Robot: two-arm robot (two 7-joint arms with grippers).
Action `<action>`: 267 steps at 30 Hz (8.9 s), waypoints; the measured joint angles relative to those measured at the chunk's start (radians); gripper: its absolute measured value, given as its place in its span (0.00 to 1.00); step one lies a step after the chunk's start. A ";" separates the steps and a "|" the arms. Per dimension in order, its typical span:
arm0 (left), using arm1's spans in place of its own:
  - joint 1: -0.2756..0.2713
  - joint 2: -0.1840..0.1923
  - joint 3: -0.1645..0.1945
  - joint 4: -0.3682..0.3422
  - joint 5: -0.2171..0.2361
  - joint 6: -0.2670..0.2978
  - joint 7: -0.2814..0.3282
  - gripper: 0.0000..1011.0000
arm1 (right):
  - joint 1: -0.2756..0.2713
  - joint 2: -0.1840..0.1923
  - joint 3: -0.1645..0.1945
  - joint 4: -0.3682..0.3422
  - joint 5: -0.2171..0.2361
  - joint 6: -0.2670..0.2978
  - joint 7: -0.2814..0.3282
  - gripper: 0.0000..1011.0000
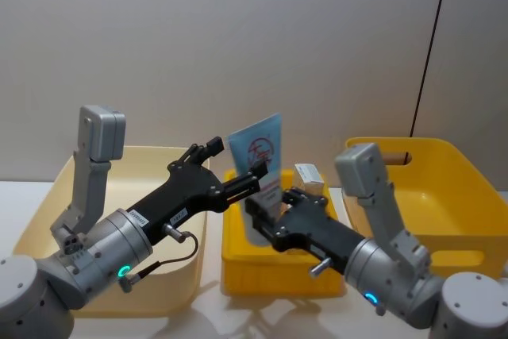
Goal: Bimanual collaborative sorting of washing and personal care products
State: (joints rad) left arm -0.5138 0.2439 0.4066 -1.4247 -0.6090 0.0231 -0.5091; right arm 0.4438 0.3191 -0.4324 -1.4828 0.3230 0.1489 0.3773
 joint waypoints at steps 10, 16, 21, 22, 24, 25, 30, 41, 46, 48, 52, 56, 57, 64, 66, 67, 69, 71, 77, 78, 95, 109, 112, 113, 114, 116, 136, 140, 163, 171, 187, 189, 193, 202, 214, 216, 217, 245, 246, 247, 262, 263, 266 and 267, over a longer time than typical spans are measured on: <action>0.000 0.000 0.000 0.000 0.000 0.000 0.000 0.99 | -0.013 0.016 0.056 -0.005 -0.022 -0.012 -0.071 0.42; 0.000 0.000 0.000 0.000 0.000 0.000 0.000 0.99 | -0.019 0.022 0.103 -0.005 -0.032 -0.026 -0.119 0.42; 0.000 0.000 0.000 0.000 0.000 0.000 0.000 0.99 | -0.023 0.025 0.145 -0.004 -0.040 -0.040 -0.167 0.42; 0.000 0.000 0.000 0.000 0.000 0.000 0.000 0.99 | -0.023 0.025 0.151 -0.004 -0.041 -0.042 -0.173 0.42; 0.000 0.000 0.000 0.000 0.000 0.000 0.000 0.99 | -0.024 0.025 0.168 -0.002 -0.045 -0.047 -0.191 0.42; 0.000 0.000 0.000 0.000 0.000 0.000 0.000 0.99 | -0.024 0.025 0.176 -0.002 -0.046 -0.049 -0.198 0.42; 0.000 0.000 0.000 0.000 0.000 0.000 0.000 0.99 | -0.026 0.025 0.213 0.002 -0.054 -0.062 -0.241 0.42; 0.000 0.000 0.000 0.000 0.000 0.000 0.000 0.99 | -0.032 0.034 0.302 0.025 -0.078 -0.070 -0.335 0.42; 0.000 0.000 0.000 0.000 0.000 0.000 0.000 0.99 | -0.038 0.047 0.328 0.034 -0.091 -0.037 -0.364 0.42; 0.000 0.000 0.000 0.000 0.000 0.000 0.000 0.99 | -0.041 0.056 0.336 0.036 -0.097 -0.019 -0.369 0.42; 0.000 0.000 0.000 0.000 0.000 0.000 0.000 0.99 | -0.042 0.067 0.341 0.038 -0.104 0.011 -0.371 0.41; 0.000 0.000 0.000 0.000 0.000 0.000 0.000 0.99 | -0.043 0.084 0.342 0.040 -0.112 0.051 -0.365 0.41; 0.000 0.000 0.000 0.000 0.000 0.000 0.000 0.99 | -0.043 0.090 0.341 0.041 -0.114 0.066 -0.358 0.42; 0.000 0.000 0.000 0.000 0.000 0.000 0.000 0.99 | -0.036 0.108 0.329 0.046 -0.120 0.122 -0.325 0.42; 0.000 0.000 0.000 0.000 0.000 0.000 0.000 0.99 | -0.032 0.110 0.326 0.050 -0.120 0.139 -0.315 0.41; 0.000 0.000 0.000 0.000 0.000 0.000 0.000 0.99 | -0.031 0.110 0.325 0.051 -0.120 0.145 -0.312 0.42; 0.000 0.000 0.000 0.000 0.000 0.000 0.000 0.99 | -0.027 0.110 0.323 0.055 -0.120 0.158 -0.305 0.42; 0.000 0.000 0.000 0.000 0.000 0.000 0.000 0.99 | -0.024 0.109 0.321 0.058 -0.120 0.165 -0.302 0.41; 0.000 0.000 0.000 0.000 0.000 0.000 0.000 0.99 | -0.017 0.105 0.317 0.066 -0.120 0.191 -0.289 0.44; 0.000 0.000 0.000 0.000 0.000 0.000 0.000 0.99 | -0.016 0.105 0.317 0.067 -0.120 0.192 -0.288 0.47; 0.000 0.000 0.000 0.000 0.000 0.000 0.000 0.99 | -0.008 0.102 0.314 0.074 -0.119 0.215 -0.278 0.98; 0.000 0.000 0.000 0.000 0.000 0.000 0.000 0.99 | -0.007 0.100 0.313 0.076 -0.119 0.220 -0.275 0.99; 0.000 0.000 0.000 0.000 0.000 0.000 0.000 0.99 | -0.008 0.099 0.316 0.073 -0.118 0.214 -0.271 0.99; 0.000 0.000 0.000 0.000 0.000 0.000 0.000 0.99 | -0.009 0.098 0.318 0.072 -0.116 0.211 -0.270 0.99; 0.000 0.000 0.000 0.000 0.000 0.000 0.000 0.99 | -0.011 0.097 0.322 0.070 -0.112 0.204 -0.265 0.99; 0.000 0.000 0.000 0.000 0.000 0.000 0.000 0.99 | -0.013 0.095 0.326 0.066 -0.106 0.193 -0.259 0.99; 0.076 0.038 0.013 -0.055 0.112 -0.002 0.137 0.99 | -0.054 0.055 0.409 -0.006 0.050 0.002 -0.108 0.99; 0.104 0.051 0.017 -0.075 0.152 -0.003 0.186 0.99 | -0.056 0.056 0.408 -0.007 0.050 0.001 -0.108 0.99; 0.265 0.132 0.046 -0.193 0.389 -0.009 0.475 0.99 | -0.241 0.038 0.314 -0.135 0.009 -0.053 -0.202 0.99; 0.277 0.138 0.048 -0.202 0.408 -0.010 0.498 0.99 | -0.317 0.031 0.277 -0.187 -0.006 -0.075 -0.240 0.99; 0.277 0.138 0.048 -0.202 0.409 -0.010 0.498 0.99 | -0.448 0.019 0.211 -0.277 -0.033 -0.113 -0.305 0.99; 0.277 0.138 0.048 -0.202 0.409 -0.010 0.498 0.99 | -0.453 0.018 0.209 -0.280 -0.034 -0.114 -0.308 0.99; 0.277 0.138 0.047 -0.202 0.409 -0.010 0.498 0.99 | -0.488 0.015 0.192 -0.304 -0.041 -0.123 -0.324 0.99; 0.277 0.138 0.048 -0.201 0.409 -0.009 0.498 0.99 | -0.510 0.012 0.180 -0.320 -0.047 -0.131 -0.337 0.99; 0.277 0.138 0.048 -0.201 0.409 -0.009 0.498 0.99 | -0.446 -0.004 0.183 -0.275 -0.053 -0.115 -0.326 0.99; 0.277 0.138 0.048 -0.201 0.409 -0.009 0.498 0.99 | -0.437 -0.006 0.184 -0.270 -0.054 -0.114 -0.323 0.99; 0.277 0.138 0.048 -0.201 0.409 -0.009 0.498 0.99 | -0.430 -0.007 0.184 -0.265 -0.054 -0.112 -0.321 0.99; 0.277 0.138 0.048 -0.202 0.409 -0.009 0.498 0.99 | -0.382 -0.023 0.190 -0.233 -0.059 -0.088 -0.309 0.99; 0.277 0.138 0.048 -0.202 0.409 -0.009 0.498 0.99 | -0.378 -0.026 0.190 -0.231 -0.060 -0.084 -0.309 0.99; 0.277 0.138 0.048 -0.202 0.409 -0.009 0.498 0.99 | -0.375 -0.027 0.190 -0.229 -0.061 -0.082 -0.309 0.99; 0.277 0.138 0.048 -0.202 0.409 -0.009 0.498 0.99 | -0.301 -0.066 0.171 -0.171 -0.084 -0.021 -0.317 0.99; 0.277 0.138 0.048 -0.202 0.409 -0.009 0.498 0.99 | -0.297 -0.068 0.170 -0.167 -0.086 -0.017 -0.318 0.99; 0.277 0.138 0.048 -0.202 0.409 -0.009 0.498 0.99 | -0.279 -0.077 0.166 -0.151 -0.091 -0.003 -0.321 0.99; 0.277 0.138 0.048 -0.202 0.409 -0.009 0.498 0.99 | -0.268 -0.084 0.164 -0.140 -0.095 0.004 -0.323 0.99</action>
State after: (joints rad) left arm -0.2372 0.3822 0.4542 -1.6262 -0.2004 0.0138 -0.0109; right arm 0.1754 0.2355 -0.2688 -1.6230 0.2282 0.1525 0.0546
